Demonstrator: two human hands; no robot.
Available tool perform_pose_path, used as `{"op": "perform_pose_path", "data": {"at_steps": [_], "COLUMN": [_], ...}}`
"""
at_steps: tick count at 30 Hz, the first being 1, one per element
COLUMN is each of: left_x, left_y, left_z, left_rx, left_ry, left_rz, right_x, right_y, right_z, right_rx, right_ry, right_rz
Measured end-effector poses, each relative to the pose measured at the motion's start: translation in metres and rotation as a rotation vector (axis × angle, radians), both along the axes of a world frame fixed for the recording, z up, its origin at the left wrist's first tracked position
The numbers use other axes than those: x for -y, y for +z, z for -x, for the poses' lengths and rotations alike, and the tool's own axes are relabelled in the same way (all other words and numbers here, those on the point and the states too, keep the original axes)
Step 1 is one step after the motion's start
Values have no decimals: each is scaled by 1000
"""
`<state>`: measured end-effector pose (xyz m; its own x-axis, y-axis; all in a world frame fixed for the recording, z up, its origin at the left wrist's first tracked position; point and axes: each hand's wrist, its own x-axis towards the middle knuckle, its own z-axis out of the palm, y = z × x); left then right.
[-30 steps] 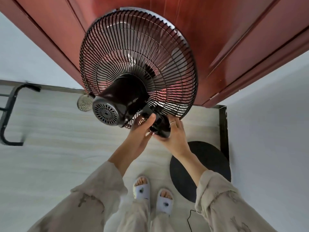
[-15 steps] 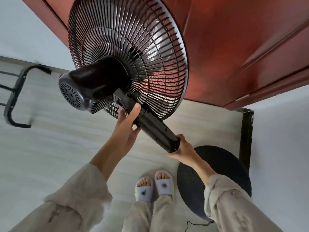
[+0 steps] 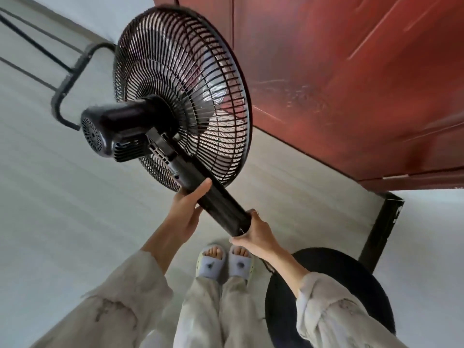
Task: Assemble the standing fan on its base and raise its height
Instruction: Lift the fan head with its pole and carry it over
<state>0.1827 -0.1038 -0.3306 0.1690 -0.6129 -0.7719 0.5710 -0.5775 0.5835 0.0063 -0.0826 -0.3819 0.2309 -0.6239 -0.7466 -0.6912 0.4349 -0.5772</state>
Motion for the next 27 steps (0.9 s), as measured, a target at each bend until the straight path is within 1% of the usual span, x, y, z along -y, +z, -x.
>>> {"op": "perform_pose_path", "data": {"at_steps": [2, 6, 10, 12, 13, 15, 17, 19, 23, 27], "left_x": [-7, -17, -41, -54, -64, -78, -93, -110, -150, -207], "left_y": [9, 40, 75, 94, 104, 117, 126, 133, 145, 157], "left_z": [-6, -25, -48, -64, -77, -99, -120, -144, -197, -268], "left_rx": [36, 172, 222, 242, 252, 264, 274, 269, 226, 113], "left_ry": [68, 181, 231, 256, 292, 352, 403, 468, 639, 795], "left_rz": [-55, -121, -135, -139, -135, -142, -146, -149, -164, -168], "right_x": [-4, -11, -24, -31, -35, -38, -38, -40, -48, -68], "right_y": [12, 39, 68, 77, 80, 79, 75, 77, 98, 138], "right_z": [-14, -32, -40, -43, -51, -66, -90, -120, -172, -243], "right_rx": [13, 39, 135, 174, 162, 76, -20, -62, -53, -130], "right_ry": [48, 114, 128, 177, 254, 421, 543, 620, 671, 806], "right_rz": [-4, -40, -43, -80, -108, -148, -105, -49, 5, 72]}}
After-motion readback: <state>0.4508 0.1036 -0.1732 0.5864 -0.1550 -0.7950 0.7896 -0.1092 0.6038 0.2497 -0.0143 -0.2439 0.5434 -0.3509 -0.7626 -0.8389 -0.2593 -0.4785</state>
